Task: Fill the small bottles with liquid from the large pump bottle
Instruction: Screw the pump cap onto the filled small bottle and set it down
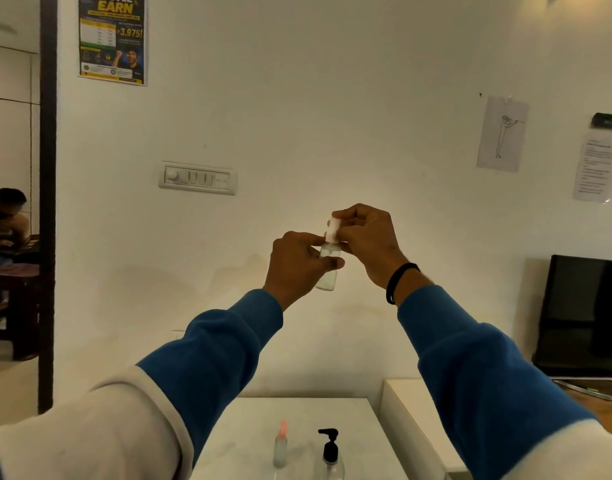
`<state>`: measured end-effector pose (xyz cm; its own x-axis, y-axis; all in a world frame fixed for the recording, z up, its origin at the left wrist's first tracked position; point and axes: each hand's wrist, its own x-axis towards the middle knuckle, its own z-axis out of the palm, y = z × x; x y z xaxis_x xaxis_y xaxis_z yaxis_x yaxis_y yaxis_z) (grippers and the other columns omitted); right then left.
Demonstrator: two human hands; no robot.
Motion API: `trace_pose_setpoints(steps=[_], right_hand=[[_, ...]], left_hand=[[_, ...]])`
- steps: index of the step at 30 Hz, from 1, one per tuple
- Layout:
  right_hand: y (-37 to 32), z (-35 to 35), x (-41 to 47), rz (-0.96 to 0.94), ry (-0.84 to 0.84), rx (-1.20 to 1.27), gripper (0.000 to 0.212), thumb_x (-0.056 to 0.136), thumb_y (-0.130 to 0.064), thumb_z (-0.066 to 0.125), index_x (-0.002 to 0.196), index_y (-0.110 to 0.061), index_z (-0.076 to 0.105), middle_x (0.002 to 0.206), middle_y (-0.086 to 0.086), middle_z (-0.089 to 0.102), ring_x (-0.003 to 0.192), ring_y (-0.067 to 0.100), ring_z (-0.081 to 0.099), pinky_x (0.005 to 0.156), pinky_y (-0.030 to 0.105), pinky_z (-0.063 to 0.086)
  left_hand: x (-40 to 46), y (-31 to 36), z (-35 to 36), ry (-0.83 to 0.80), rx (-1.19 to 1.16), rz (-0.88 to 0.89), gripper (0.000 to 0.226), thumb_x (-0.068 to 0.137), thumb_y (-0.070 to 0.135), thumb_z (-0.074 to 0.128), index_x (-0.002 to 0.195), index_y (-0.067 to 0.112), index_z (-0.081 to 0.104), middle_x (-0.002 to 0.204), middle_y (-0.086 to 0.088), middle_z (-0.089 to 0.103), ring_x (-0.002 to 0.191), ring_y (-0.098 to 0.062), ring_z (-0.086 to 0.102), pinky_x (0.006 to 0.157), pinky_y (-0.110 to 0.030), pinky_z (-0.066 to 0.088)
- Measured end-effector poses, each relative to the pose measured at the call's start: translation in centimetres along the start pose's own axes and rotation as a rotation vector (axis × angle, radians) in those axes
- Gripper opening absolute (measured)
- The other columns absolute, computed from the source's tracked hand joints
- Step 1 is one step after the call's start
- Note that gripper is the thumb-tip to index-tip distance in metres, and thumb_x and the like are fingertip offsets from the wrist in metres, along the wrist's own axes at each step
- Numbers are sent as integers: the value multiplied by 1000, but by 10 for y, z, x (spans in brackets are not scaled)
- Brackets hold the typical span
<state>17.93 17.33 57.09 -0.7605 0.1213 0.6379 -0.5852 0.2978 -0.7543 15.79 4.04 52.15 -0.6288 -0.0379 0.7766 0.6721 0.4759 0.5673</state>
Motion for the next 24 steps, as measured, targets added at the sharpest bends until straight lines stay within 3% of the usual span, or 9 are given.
trace_pose_setpoints(steps=[2,4,7,11,13,15,17,20,24], right_hand=[[2,-3,1,-26,-22,-33,28,77,9,74,92,-15,72,91,11,73,88,26,73,81,45,62],[3,-3,-1,-74,15,-142,27,72,-7,86,92,-17,71,81,8,70,79,23,71,75,36,61],[6,3,-4,-102,94,-249,27,74,-20,87,91,-15,68,79,4,67,74,17,66,67,25,54],[5,5,-3,-50,6,-144,22,79,-5,77,95,-18,69,90,7,71,86,22,71,82,42,61],[5,3,-1,-84,0,-187,28,77,-2,79,98,-19,70,90,4,72,84,18,71,80,34,61],[3,3,-4,-127,29,-252,28,75,-9,85,97,-17,70,80,-1,68,75,11,67,69,21,54],[3,7,-7,-137,85,-269,30,73,-16,88,94,-14,67,75,-4,63,70,9,61,63,17,46],[5,12,-10,-121,110,-260,27,77,-19,84,95,-14,65,80,-2,63,74,12,62,63,17,47],[3,11,-8,-113,34,-171,28,78,-1,78,96,-20,66,93,0,71,87,15,70,78,26,60]], left_hand=[[1,-2,-1,-1,15,5,49,72,38,90,111,11,77,77,2,69,74,-18,67,68,-18,46],[0,-3,1,-9,15,7,48,72,39,90,110,12,77,75,2,69,72,-16,66,65,-16,44],[-5,-6,6,-7,5,7,48,72,39,90,109,10,77,76,1,70,69,-14,63,64,-16,42],[-3,-6,4,12,-19,-9,48,72,37,90,110,10,77,80,0,71,73,-15,66,68,-19,47],[-1,-4,2,20,-20,-4,45,72,35,91,107,11,78,75,2,69,72,-16,67,68,-20,48],[-2,-4,2,15,-21,4,42,72,34,91,104,11,78,73,4,69,70,-16,67,66,-19,46],[-4,-6,4,9,-31,6,38,72,34,91,100,13,79,69,9,67,65,-10,64,65,-20,45],[-4,-8,6,19,-28,-2,40,72,35,91,101,11,78,72,8,68,66,-5,63,65,-20,48],[0,-7,1,34,-32,-18,42,70,35,92,101,10,78,77,2,73,69,-12,67,64,-18,47]])
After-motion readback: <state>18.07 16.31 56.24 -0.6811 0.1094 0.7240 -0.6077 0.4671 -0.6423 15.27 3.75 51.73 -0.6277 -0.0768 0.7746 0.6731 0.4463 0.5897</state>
